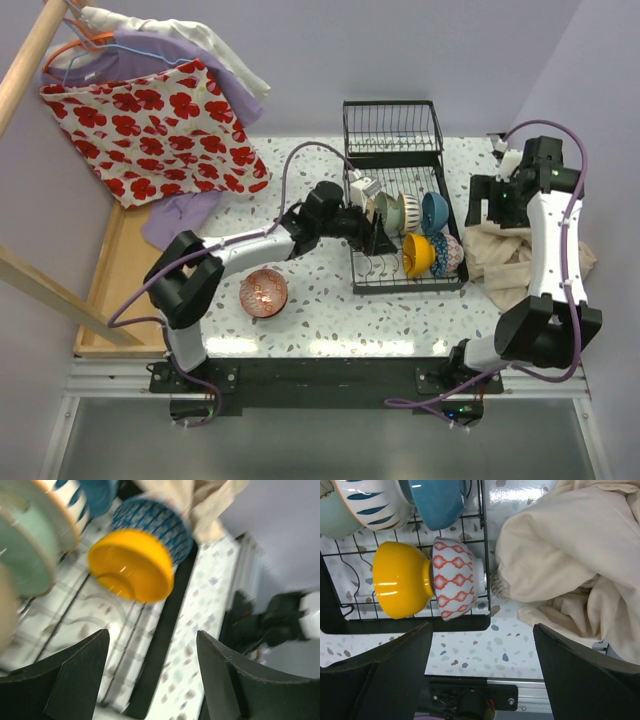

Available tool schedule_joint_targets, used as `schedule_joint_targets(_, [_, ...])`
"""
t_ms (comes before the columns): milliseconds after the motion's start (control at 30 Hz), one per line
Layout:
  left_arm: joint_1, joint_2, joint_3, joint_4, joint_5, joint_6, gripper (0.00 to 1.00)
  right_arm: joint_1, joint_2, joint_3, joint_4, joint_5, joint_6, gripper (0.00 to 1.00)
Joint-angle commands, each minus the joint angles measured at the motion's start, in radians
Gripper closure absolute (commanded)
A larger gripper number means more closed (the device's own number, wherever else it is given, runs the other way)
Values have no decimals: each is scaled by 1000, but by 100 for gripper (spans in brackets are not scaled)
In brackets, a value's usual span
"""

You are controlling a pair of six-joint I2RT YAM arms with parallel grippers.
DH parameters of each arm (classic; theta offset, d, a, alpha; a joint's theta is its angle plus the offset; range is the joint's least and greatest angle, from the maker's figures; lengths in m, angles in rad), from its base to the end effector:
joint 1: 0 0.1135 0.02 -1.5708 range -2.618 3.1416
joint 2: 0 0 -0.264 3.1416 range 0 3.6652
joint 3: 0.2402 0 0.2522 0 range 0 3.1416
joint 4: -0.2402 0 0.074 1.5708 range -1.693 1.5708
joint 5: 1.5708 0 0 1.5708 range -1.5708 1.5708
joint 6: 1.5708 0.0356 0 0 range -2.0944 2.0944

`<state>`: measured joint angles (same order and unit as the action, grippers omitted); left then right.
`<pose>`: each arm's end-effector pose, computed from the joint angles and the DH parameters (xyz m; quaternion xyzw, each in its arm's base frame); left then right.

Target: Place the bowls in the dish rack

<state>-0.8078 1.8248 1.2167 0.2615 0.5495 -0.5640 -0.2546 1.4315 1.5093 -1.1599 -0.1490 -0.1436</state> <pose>0.2767 -0.3163 0.2429 0.2505 0.7629 -0.5221 0.2873 0.2667 -0.0639 0.3574 0.0357 0.9671 0.0231 0.2508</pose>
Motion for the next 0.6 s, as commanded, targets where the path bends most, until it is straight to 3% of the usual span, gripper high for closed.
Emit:
schedule_joint_targets(0, [21, -116, 53, -580, -74, 585, 25, 0, -94, -4, -9, -112, -19, 14])
schedule_joint_targets(33, [7, -151, 52, -701, -94, 733, 27, -2, -111, -17, -6, -122, -19, 14])
schedule_joint_targets(67, [-4, -168, 55, -769, -196, 784, 27, 0, -144, -46, 0, -130, -17, 14])
schedule_joint_targets(133, [-7, -232, 25, -906, -272, 852, 26, -2, -177, -73, 20, -159, -10, 14])
schedule_joint_targets(267, [-5, -441, -117, -987, -402, 1047, 24, -2, -235, -110, 25, -214, -8, 14])
schedule_joint_targets(333, [-4, -562, -187, -1039, -402, 1171, 21, -2, -252, -118, 25, -238, -17, 14])
schedule_joint_targets(433, [-5, -679, -241, -1106, -407, 1236, 18, 0, -275, -142, 23, -259, -28, 14])
schedule_joint_targets(567, [4, -691, -223, -1203, -430, 1228, 17, -2, -309, -187, 20, -282, -45, 14])
